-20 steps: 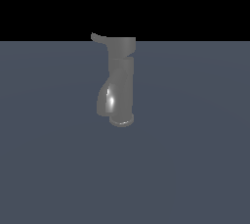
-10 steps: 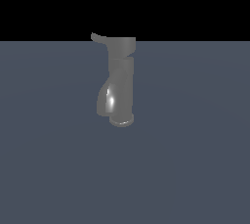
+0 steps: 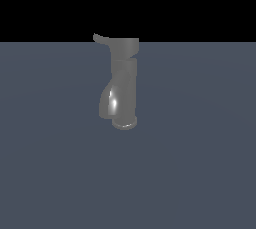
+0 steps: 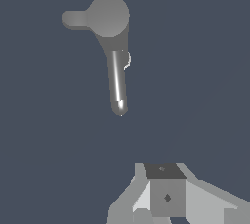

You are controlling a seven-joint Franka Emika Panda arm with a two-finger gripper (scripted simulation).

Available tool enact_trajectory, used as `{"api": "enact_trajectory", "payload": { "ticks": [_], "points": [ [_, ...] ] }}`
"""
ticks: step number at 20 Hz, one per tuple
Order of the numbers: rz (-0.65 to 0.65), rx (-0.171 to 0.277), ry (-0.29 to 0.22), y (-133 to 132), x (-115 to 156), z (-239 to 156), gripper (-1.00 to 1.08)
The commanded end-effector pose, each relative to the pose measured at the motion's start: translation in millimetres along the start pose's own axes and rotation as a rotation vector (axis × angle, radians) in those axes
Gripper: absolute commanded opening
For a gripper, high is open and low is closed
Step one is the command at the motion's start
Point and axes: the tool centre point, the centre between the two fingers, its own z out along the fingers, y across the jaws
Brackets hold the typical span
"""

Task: Turn on the faucet by rotating a designated handle.

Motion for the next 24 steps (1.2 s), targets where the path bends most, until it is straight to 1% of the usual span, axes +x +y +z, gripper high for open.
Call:
{"api": "enact_trajectory", "payload": {
  "ticks": [1,12,24],
  "points": [
    [0.048,0.004,-0.001,-3,9,2,-1.0],
    [0.308,0.018,-0.01,-22,59,16,-1.0],
    [0.598,0.02,-0.017,-45,113,41,-1.0]
  ]
}}
